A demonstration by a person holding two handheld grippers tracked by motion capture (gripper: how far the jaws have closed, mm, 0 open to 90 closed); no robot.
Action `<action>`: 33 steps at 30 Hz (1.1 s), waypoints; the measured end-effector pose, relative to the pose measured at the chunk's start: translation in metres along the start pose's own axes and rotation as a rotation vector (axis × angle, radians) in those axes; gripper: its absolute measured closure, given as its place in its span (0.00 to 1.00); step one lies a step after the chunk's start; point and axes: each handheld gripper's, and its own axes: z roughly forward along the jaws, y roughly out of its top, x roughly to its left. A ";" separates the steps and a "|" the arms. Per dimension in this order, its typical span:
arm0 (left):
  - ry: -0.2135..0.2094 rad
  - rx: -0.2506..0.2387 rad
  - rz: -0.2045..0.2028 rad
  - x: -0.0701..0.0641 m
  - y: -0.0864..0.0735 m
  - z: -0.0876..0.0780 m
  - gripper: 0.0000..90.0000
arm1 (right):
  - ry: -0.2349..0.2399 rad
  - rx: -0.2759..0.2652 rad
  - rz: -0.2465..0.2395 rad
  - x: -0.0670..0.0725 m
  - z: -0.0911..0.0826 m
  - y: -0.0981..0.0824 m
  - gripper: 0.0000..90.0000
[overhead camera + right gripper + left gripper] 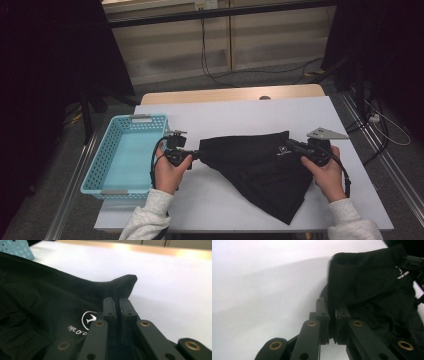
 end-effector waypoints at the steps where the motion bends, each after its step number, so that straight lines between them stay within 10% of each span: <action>1: 0.001 -0.011 -0.002 0.000 0.002 -0.002 0.94 | -0.001 -0.009 0.002 0.000 -0.001 0.001 0.94; 33: 0.023 -0.067 0.022 -0.001 0.039 -0.019 0.94 | -0.042 -0.134 -0.083 0.005 -0.014 0.040 0.95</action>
